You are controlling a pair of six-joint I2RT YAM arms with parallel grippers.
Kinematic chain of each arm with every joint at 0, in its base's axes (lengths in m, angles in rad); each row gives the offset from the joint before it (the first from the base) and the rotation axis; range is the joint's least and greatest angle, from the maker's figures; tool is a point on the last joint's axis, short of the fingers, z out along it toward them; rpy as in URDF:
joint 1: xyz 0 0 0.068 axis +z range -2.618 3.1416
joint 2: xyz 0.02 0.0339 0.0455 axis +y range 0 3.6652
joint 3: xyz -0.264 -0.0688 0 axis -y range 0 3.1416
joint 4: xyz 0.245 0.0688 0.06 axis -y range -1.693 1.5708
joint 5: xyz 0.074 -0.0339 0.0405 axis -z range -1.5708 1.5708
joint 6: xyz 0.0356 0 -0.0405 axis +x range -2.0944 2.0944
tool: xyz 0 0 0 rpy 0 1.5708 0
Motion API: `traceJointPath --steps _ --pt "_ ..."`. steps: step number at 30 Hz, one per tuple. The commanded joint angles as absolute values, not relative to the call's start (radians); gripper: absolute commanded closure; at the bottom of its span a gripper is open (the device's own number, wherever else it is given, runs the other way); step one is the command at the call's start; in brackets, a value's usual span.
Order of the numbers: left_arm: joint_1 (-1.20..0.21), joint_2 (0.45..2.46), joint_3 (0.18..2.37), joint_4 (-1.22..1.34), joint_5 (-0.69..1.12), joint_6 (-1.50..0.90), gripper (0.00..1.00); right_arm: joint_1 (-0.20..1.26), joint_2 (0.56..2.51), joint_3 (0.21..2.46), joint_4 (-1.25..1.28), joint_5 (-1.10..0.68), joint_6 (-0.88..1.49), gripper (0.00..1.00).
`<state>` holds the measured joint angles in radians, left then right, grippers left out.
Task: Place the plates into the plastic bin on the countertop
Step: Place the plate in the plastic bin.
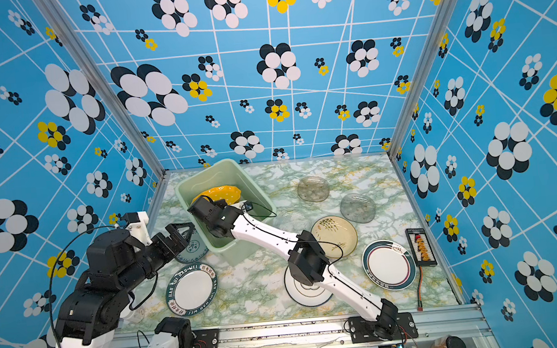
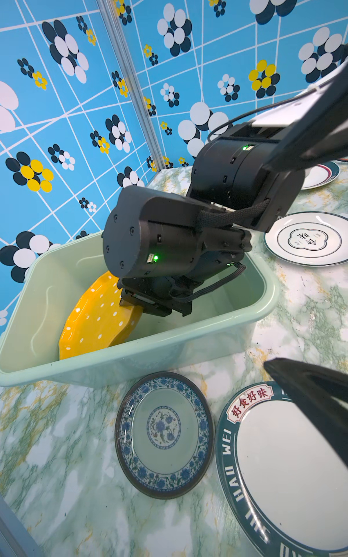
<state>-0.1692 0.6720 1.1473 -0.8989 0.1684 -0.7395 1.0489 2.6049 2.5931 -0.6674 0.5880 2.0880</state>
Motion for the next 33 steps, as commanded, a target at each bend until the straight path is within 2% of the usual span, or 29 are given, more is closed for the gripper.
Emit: traceJointPath --steps 1,21,33 --pt "-0.156 0.671 1.148 -0.919 0.17 -0.712 0.03 1.044 2.611 2.636 -0.566 0.609 2.13 0.97" --pt "-0.155 0.672 1.139 -0.935 0.163 -0.721 0.03 1.023 2.588 2.484 -0.526 0.542 2.143 0.86" --pt "-0.155 0.679 1.15 -0.968 0.137 -0.709 0.03 1.015 2.586 2.426 -0.531 0.484 2.19 0.64"
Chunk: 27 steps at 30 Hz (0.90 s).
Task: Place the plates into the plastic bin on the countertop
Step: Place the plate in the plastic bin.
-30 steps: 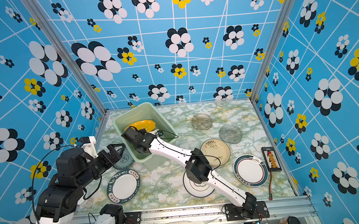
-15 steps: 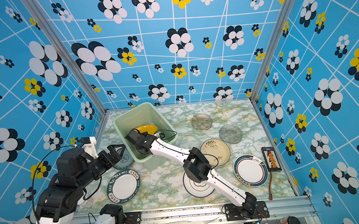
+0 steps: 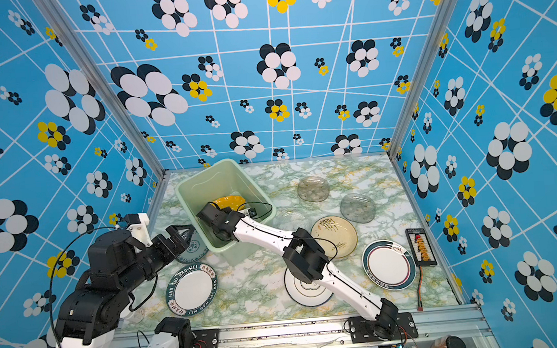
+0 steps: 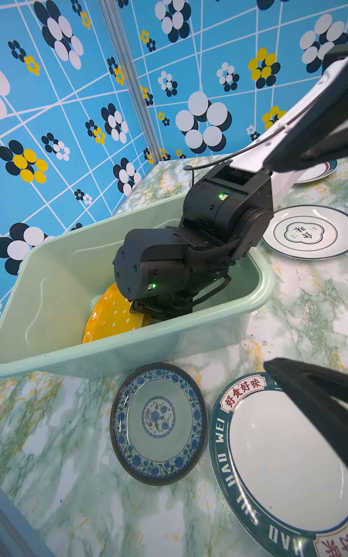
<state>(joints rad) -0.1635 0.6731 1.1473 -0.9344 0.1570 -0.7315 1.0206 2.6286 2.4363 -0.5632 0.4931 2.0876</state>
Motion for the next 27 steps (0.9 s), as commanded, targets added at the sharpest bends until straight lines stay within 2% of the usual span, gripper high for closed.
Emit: traceJointPath --steps 1,12,15,20,27 --pt "-0.155 0.682 1.154 -0.973 0.134 -0.707 0.03 1.014 2.586 2.422 -0.534 0.474 2.198 0.61" --pt "-0.152 0.689 1.17 -1.01 0.101 -0.696 0.03 1.0 2.596 2.462 -0.646 0.395 2.295 0.32" --pt "-0.151 0.69 1.172 -1.016 0.097 -0.694 0.02 0.996 2.611 2.505 -0.698 0.375 2.322 0.31" --pt "-0.152 0.691 1.169 -1.017 0.091 -0.691 0.03 0.98 2.699 2.705 -0.91 0.281 2.339 0.29" --pt "-0.152 0.704 1.172 -1.028 0.076 -0.677 0.03 0.971 2.709 2.673 -0.913 0.233 2.364 0.26"
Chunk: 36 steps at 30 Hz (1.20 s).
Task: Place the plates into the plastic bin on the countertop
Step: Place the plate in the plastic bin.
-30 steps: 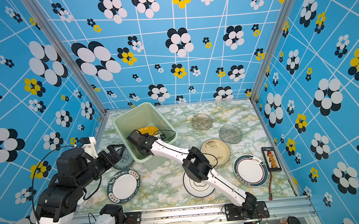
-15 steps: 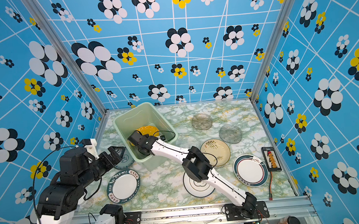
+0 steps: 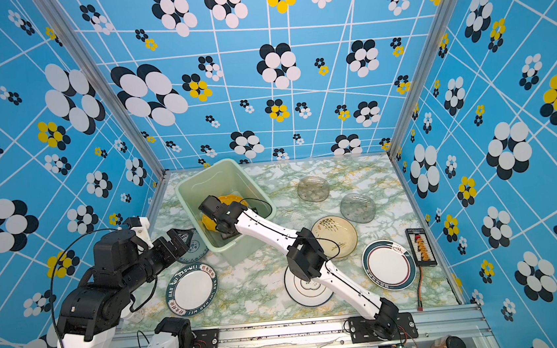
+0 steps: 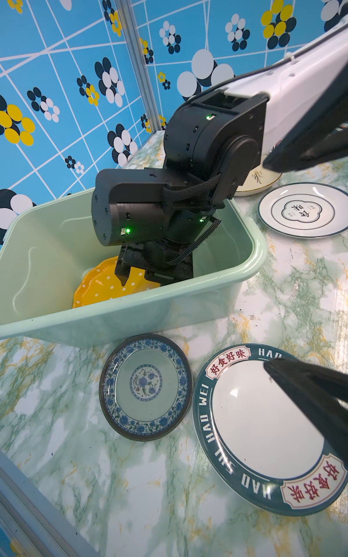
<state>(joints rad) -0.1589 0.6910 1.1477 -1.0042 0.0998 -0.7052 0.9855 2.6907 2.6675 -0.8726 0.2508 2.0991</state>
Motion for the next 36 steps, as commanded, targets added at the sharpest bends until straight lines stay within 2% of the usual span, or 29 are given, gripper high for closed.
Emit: traceJointPath --steps 1,3,12,36 --pt "-0.151 0.707 1.173 -1.029 0.073 -0.675 0.03 0.97 2.711 2.673 -0.912 0.231 2.366 0.26" --pt "-0.151 0.713 1.176 -1.03 0.067 -0.671 0.03 0.967 2.714 2.672 -0.907 0.227 2.371 0.21" --pt "-0.149 0.727 1.183 -1.014 0.062 -0.658 0.03 0.953 2.71 2.694 -0.832 0.236 2.327 0.21" --pt "-0.127 0.727 1.316 -1.04 0.027 -0.621 0.01 0.985 2.426 2.712 -0.909 0.294 1.837 0.25"
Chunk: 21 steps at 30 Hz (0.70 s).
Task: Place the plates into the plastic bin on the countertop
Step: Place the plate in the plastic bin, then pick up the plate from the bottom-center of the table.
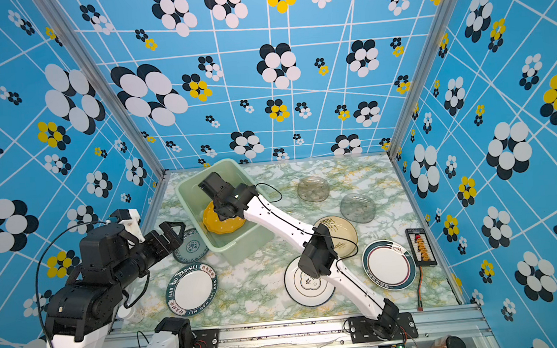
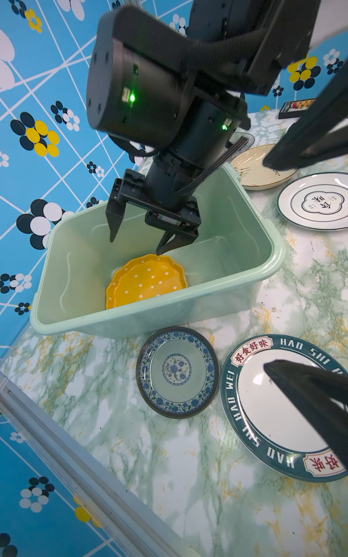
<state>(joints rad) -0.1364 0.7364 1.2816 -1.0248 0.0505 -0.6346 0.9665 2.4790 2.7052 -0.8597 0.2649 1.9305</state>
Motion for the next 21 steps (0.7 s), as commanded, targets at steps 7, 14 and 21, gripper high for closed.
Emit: traceJointPath --steps 7,14,21 --pt "-0.127 0.738 1.37 -0.987 0.256 -0.567 0.01 0.997 2.298 2.709 -1.019 0.286 1.558 0.28" --pt "-0.129 0.801 1.398 -0.976 0.539 -0.598 0.01 0.989 2.012 2.509 -1.044 0.223 1.096 0.27" --pt "-0.214 0.854 1.435 -1.023 0.631 -0.633 0.01 0.928 1.551 1.851 -0.865 0.025 0.932 0.27"
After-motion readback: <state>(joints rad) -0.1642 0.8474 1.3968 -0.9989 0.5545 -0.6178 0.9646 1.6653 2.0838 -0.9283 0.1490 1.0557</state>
